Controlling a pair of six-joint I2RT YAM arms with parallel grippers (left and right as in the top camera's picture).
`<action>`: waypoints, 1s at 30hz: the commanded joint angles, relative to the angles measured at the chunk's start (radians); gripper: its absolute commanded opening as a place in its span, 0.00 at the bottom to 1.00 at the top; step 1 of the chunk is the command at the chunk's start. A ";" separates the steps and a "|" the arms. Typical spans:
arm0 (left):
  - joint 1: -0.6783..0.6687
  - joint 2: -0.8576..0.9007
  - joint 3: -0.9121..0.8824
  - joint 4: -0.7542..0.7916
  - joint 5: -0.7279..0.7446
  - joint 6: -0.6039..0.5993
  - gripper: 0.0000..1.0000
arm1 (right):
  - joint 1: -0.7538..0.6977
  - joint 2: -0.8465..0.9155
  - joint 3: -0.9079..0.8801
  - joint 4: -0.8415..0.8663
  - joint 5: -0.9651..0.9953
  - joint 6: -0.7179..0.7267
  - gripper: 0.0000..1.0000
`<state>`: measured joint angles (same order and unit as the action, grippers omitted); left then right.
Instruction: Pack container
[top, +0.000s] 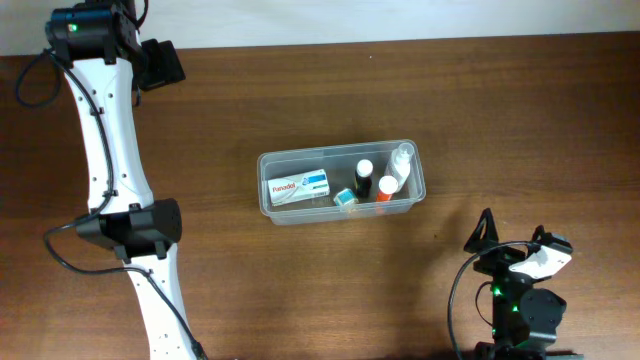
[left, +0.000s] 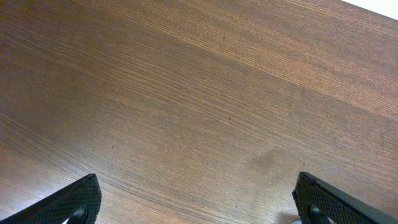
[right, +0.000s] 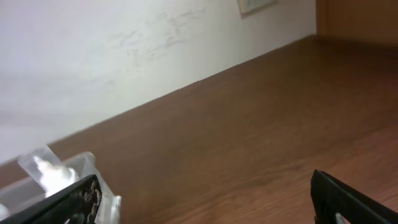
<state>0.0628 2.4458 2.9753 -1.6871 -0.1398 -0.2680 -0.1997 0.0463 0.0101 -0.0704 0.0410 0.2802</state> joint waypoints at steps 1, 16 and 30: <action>-0.002 -0.011 0.004 0.000 -0.011 0.016 0.99 | -0.008 -0.011 -0.005 -0.006 0.016 -0.207 0.98; -0.002 -0.011 0.004 0.000 -0.011 0.016 0.99 | -0.008 -0.011 -0.005 -0.006 0.016 -0.333 0.98; -0.001 -0.011 0.004 0.000 -0.011 0.015 0.99 | -0.008 -0.011 -0.005 -0.006 0.016 -0.333 0.98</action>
<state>0.0628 2.4458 2.9753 -1.6867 -0.1398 -0.2680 -0.1997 0.0463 0.0101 -0.0704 0.0410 -0.0460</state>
